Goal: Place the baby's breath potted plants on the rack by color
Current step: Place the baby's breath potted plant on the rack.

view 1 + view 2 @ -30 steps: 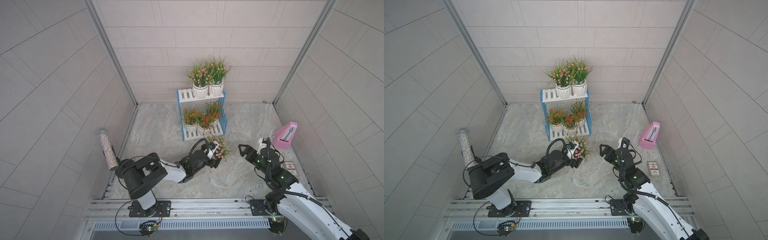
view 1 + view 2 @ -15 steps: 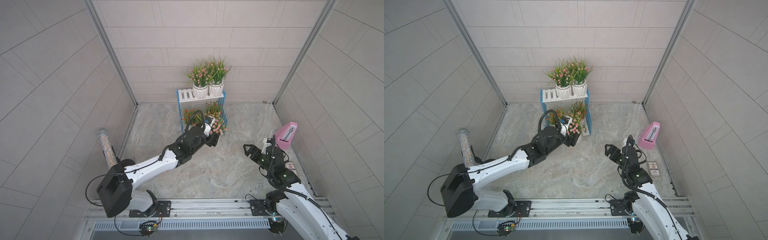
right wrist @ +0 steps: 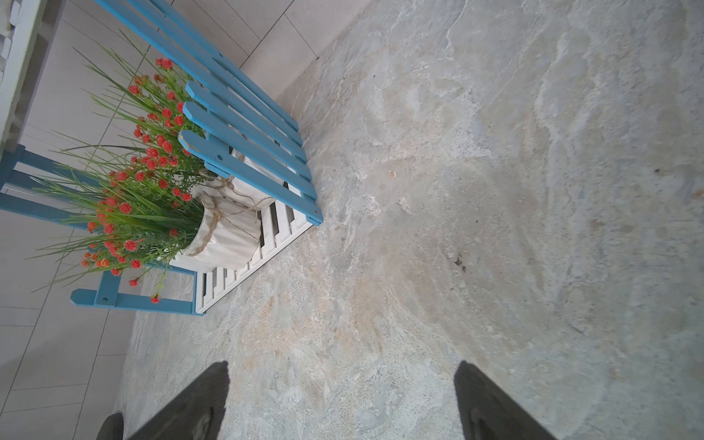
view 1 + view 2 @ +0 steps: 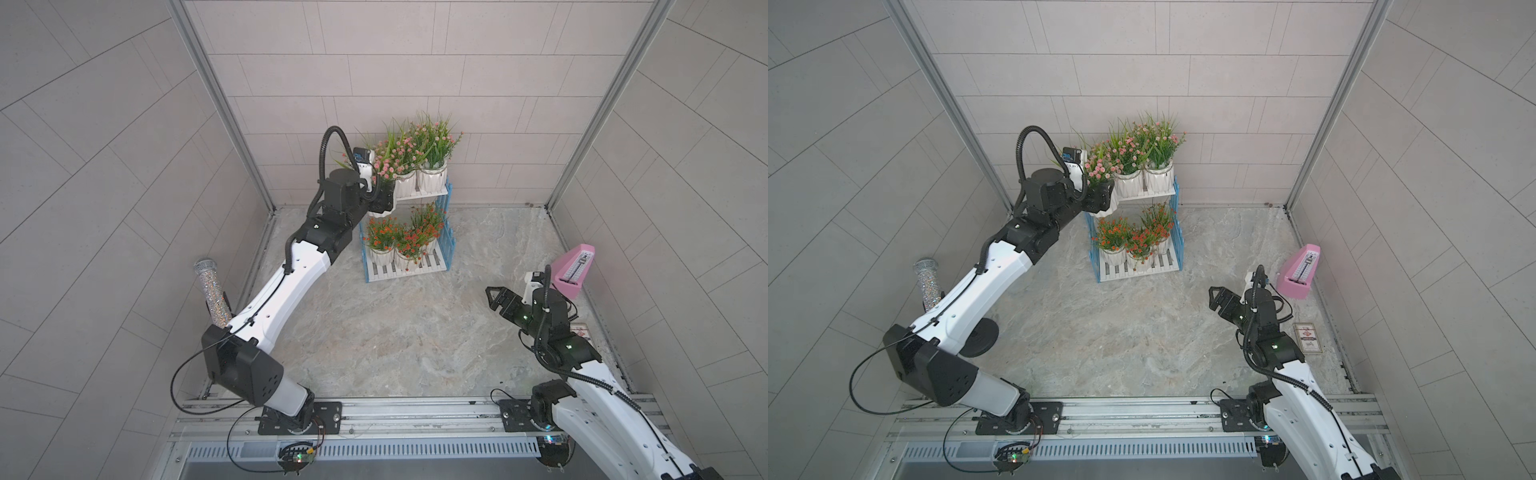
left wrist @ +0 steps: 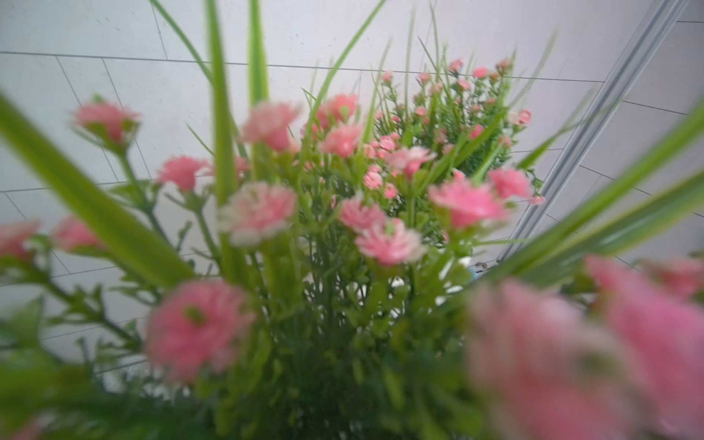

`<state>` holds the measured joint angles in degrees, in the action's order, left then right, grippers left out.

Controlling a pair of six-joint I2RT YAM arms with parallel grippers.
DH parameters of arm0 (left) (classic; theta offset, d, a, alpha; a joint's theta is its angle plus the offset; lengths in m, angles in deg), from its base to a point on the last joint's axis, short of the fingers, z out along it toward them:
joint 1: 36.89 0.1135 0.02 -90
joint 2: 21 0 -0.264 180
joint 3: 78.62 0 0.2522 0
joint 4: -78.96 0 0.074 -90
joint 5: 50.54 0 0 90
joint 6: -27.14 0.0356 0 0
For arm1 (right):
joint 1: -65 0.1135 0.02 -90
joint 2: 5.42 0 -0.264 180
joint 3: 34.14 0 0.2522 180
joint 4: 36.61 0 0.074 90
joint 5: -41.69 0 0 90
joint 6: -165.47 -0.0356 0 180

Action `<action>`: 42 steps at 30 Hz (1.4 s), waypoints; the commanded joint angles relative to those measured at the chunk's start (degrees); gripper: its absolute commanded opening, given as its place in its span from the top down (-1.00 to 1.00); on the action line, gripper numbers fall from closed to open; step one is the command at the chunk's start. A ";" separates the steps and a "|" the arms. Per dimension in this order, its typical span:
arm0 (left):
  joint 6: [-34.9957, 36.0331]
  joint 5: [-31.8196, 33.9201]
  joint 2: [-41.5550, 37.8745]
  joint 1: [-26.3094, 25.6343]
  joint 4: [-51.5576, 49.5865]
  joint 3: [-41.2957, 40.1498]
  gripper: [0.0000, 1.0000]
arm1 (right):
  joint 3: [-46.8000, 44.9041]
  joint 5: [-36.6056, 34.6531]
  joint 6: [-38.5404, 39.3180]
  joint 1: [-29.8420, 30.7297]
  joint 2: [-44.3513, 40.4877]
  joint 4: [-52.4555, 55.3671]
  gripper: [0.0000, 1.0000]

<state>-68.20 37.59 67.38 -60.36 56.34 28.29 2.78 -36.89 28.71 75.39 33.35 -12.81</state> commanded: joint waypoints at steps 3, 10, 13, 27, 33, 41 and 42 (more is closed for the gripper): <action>1.65 -3.90 3.65 3.78 -0.67 8.32 -0.52 | 0.95 0.34 1.24 -0.62 0.81 -2.04 -0.89; 1.56 -5.07 8.27 8.22 -1.32 14.68 -0.52 | 0.24 0.39 1.76 -1.05 1.31 -2.60 -0.89; 1.32 -5.56 10.29 9.35 -1.16 16.63 -0.52 | -0.21 0.36 1.81 -1.19 1.65 -3.07 -0.89; -0.71 -7.26 16.35 9.61 0.77 21.44 -0.52 | -0.99 0.25 1.98 -1.48 3.07 -4.70 -0.89; -1.76 -7.77 17.77 9.57 1.20 22.24 -0.52 | -1.53 0.50 1.85 -1.52 3.50 -5.37 -0.89; -2.44 -7.66 19.02 8.38 1.66 22.52 -0.52 | -2.15 0.84 1.76 -1.74 3.69 -6.00 -0.89; -2.39 -7.64 19.16 8.18 1.78 22.65 -0.52 | -2.20 0.96 1.74 -1.73 3.75 -6.08 -0.89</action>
<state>-69.86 30.53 86.44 -51.18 52.93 47.87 1.23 -35.95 30.11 73.93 37.02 -17.99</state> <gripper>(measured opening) 0.861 0.947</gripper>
